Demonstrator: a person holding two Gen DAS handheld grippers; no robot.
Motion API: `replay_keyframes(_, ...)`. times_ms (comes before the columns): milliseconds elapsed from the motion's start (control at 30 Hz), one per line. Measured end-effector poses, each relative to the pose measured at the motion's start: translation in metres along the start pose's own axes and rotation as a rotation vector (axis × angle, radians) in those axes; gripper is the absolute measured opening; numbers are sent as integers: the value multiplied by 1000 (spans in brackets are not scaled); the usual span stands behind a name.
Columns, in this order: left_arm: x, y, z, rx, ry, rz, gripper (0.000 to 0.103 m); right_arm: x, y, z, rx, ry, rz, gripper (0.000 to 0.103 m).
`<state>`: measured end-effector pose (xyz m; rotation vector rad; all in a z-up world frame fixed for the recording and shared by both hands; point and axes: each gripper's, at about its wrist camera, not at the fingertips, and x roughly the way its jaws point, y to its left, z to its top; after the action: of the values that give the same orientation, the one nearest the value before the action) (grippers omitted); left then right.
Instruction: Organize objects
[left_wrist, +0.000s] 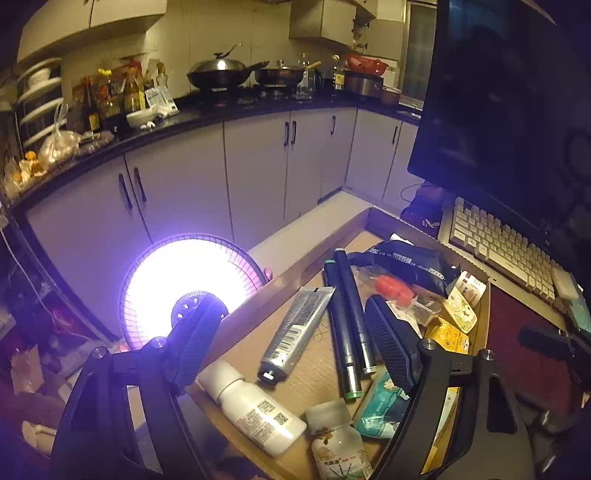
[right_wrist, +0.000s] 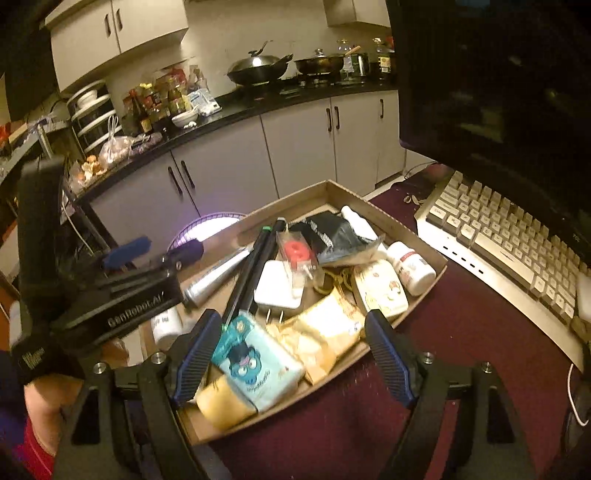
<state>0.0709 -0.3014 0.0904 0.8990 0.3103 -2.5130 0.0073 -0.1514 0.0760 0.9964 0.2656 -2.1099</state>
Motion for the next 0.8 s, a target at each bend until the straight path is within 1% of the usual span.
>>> replay_keyframes(100,-5,-3,-2,2,-6,19,81,-1,0,-8,-1,17,-3,83)
replay_keyframes(200,-13,-2,-5,-33,-12,27,81,-4,1,-15,-11,30,-9,84)
replay_keyframes(267,-17,-2,-10,-34,-19,42,81,-9,2,-18,-28,35,-8,85)
replay_keyframes(400,-30,-7,-15,-23,-33,72,81,-22,1,-27,-42,15,1,88)
replay_keyframes(600,-54,-22,-16,-17,-92,55,81,-39,-2,-44,-51,5,-16,92)
replay_keyframes(733,-62,-25,-18,-14,-114,66,81,-48,-5,-48,-42,-17,-19,94)
replay_keyframes(800,-64,-22,-18,-35,-119,78,81,-50,-5,-48,-38,-24,-19,95)
